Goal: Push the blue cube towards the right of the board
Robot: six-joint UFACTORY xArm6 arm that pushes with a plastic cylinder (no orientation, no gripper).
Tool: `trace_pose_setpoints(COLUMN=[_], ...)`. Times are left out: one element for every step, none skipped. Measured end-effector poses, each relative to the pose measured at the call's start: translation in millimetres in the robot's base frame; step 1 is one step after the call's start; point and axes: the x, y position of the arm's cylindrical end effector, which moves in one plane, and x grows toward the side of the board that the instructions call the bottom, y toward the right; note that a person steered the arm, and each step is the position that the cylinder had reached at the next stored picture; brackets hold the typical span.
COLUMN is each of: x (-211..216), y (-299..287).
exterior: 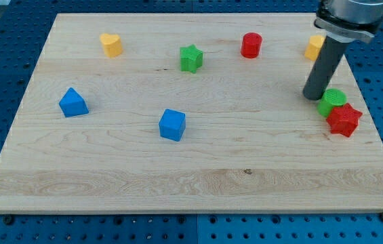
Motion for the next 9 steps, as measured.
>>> trace_pose_setpoints(x=[-0.6,-3.3,-3.3,-3.4,1.1,21.5,53.7,71.1,71.3], y=[5.9,-51.9,-133.2,-213.2,-282.6,-304.1,-279.8,-212.3,-139.0])
